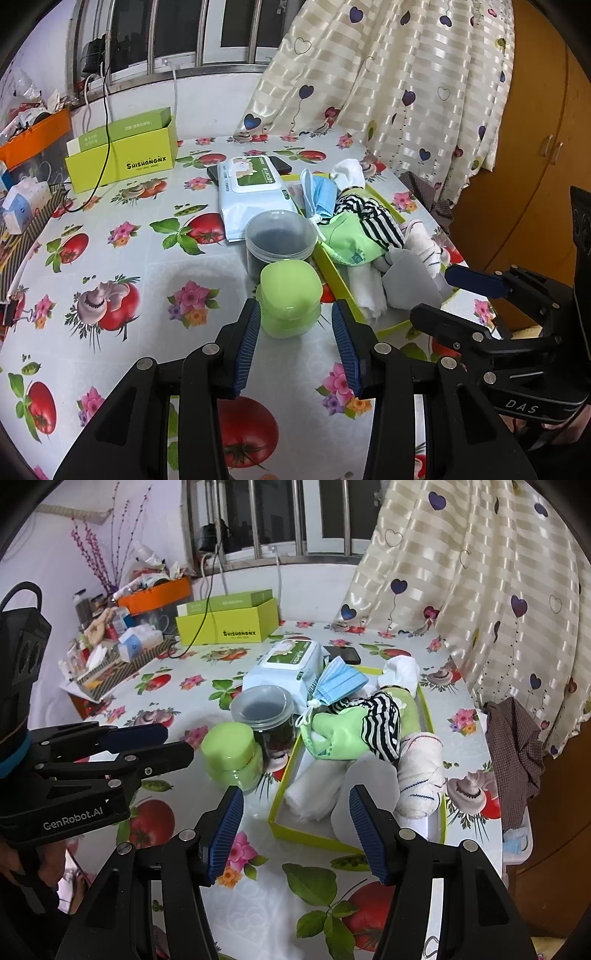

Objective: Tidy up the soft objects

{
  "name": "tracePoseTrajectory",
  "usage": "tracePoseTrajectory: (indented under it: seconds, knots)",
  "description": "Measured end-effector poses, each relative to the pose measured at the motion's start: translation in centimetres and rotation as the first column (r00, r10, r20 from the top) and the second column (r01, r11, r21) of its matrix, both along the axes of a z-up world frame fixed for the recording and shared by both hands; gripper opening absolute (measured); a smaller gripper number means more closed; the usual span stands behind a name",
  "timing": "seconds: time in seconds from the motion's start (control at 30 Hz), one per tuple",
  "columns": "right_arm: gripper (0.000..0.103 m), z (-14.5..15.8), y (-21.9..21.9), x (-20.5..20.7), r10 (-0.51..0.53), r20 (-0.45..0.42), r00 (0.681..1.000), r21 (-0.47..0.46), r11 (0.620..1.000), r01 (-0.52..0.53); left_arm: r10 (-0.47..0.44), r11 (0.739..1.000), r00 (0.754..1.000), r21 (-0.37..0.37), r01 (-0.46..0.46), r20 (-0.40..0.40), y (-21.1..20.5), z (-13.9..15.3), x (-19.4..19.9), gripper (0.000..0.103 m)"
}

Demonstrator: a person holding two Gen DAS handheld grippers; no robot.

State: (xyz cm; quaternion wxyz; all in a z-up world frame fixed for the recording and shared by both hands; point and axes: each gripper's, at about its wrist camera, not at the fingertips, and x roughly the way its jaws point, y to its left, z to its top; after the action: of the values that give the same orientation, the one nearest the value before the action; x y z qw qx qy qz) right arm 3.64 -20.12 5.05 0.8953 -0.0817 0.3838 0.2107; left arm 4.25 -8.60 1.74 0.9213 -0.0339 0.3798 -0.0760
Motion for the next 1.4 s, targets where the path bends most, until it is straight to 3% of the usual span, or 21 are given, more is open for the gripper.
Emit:
tracePoseTrajectory:
  seconds: [1.4]
  knots:
    - [0.06, -1.0, 0.4, 0.4, 0.009, -0.021, 1.0, -0.022, 1.0, -0.01, 0.01, 1.0, 0.999, 0.022, -0.009, -0.034, 0.1, -1.5, 0.9, 0.042]
